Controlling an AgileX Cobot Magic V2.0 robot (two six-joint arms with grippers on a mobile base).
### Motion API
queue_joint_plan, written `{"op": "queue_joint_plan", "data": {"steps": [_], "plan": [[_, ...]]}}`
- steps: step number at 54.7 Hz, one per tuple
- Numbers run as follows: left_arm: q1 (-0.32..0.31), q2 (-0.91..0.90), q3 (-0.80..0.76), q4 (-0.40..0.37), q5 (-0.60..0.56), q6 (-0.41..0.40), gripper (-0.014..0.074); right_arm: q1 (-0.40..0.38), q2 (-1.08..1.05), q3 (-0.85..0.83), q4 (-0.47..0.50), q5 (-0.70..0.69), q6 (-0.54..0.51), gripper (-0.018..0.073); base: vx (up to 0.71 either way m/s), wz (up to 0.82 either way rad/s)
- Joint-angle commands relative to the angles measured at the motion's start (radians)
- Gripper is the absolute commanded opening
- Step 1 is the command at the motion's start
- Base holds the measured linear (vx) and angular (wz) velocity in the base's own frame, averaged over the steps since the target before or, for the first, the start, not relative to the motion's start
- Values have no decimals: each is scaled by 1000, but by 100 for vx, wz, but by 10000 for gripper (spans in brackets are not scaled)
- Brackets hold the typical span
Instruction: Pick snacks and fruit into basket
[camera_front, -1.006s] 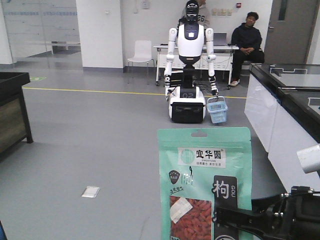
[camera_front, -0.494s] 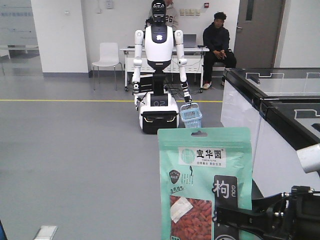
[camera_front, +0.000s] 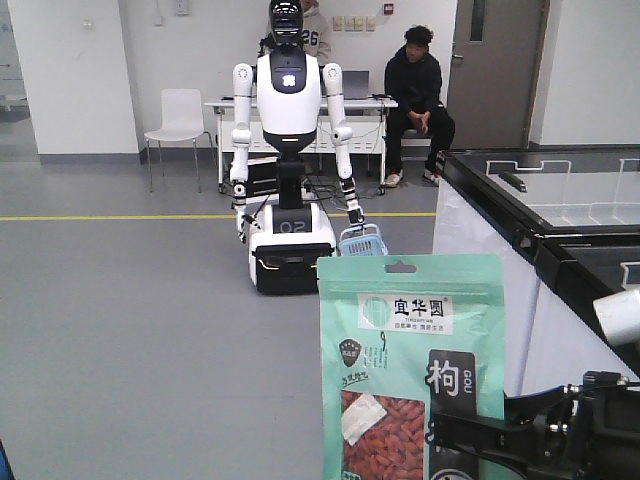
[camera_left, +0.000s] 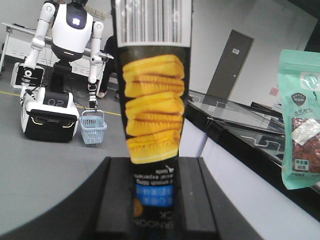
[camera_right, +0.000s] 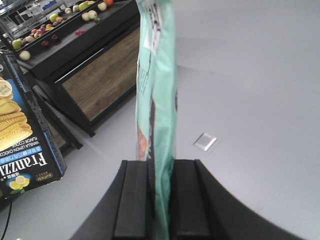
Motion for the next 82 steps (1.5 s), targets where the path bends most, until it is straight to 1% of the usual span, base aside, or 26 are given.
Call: {"op": "queue_joint_plan", "data": {"steps": [1,47,82], "plan": [[-4,11,-32,-3,-97,1,3,-3,-17,-31,38,6,-5,-11,65,-2],[-4,13,-32,-3,-94,1,3,-3,-14,-31,39,14,-6,-11,63,1],[-4,13,-32,-3,-94,1,3,-3,-14,-31,39,17,-8,-11,56,4]]}}
